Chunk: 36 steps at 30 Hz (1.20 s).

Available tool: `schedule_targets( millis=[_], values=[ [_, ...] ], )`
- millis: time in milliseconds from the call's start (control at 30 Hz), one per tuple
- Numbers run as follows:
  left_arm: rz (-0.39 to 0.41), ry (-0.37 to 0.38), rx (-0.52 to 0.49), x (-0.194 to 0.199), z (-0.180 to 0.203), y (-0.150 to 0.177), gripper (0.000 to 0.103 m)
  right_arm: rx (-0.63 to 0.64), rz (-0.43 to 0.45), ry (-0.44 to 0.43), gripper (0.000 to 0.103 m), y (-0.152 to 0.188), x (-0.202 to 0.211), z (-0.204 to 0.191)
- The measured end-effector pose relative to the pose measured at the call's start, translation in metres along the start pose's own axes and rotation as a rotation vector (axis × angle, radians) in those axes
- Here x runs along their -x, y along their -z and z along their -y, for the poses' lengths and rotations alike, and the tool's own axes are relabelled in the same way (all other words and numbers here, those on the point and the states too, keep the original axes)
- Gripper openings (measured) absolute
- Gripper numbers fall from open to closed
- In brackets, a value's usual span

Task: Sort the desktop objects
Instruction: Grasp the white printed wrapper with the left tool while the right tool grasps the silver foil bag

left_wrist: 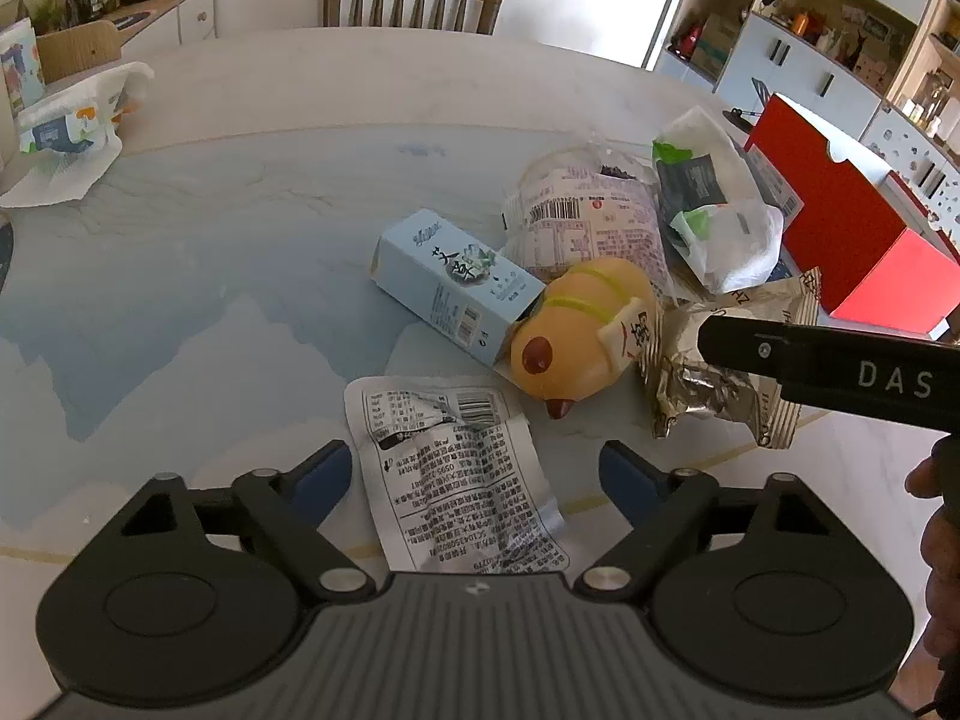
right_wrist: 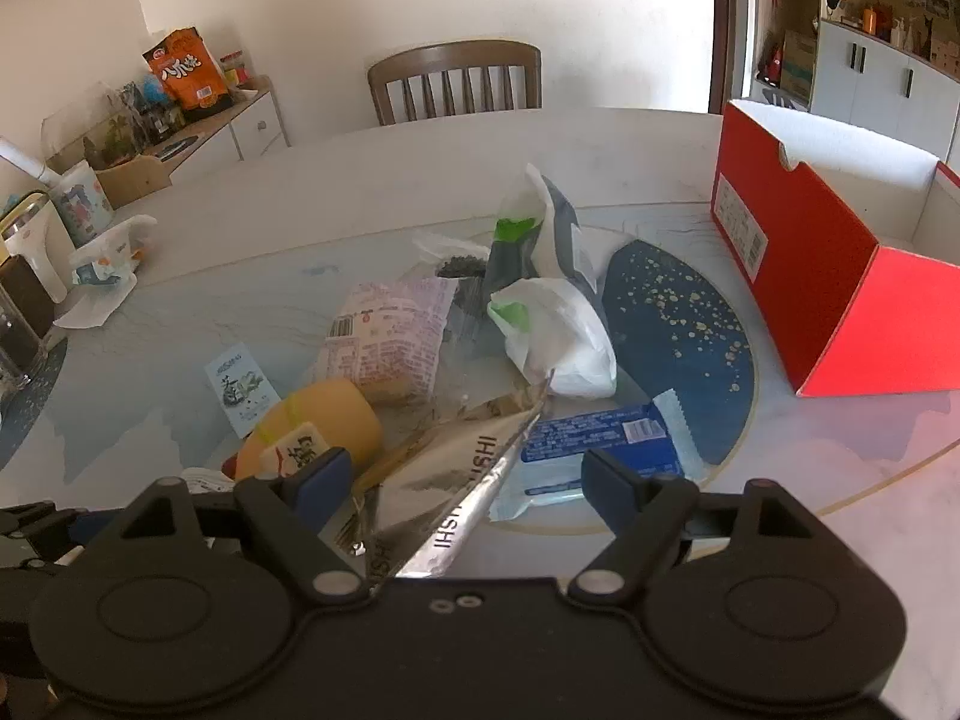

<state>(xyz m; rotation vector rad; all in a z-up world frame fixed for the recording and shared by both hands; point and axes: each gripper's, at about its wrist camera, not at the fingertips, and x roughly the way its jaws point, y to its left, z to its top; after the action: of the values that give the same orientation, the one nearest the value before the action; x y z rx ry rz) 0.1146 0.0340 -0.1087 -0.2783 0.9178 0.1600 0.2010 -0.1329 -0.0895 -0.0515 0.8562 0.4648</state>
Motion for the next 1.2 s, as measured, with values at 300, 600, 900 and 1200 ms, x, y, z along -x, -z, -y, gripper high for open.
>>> schedule_targets(
  millis=[300,600,900,1200],
  values=[
    [0.001,0.002,-0.001,0.000,0.000,-0.003,0.061,0.012,-0.002,-0.013,0.081,-0.001,-0.002,-0.002],
    [0.014,0.014,-0.009,0.003,0.002,-0.003,0.051,0.011,-0.025,-0.042,0.046,-0.002,-0.003,-0.001],
    [0.039,0.042,-0.027,0.009,0.003,-0.003,0.035,0.023,-0.015,-0.038,0.035,-0.001,0.003,0.000],
    [0.046,0.056,-0.028,0.015,0.000,-0.001,0.034,-0.010,0.002,-0.049,0.023,-0.002,0.015,0.008]
  ],
)
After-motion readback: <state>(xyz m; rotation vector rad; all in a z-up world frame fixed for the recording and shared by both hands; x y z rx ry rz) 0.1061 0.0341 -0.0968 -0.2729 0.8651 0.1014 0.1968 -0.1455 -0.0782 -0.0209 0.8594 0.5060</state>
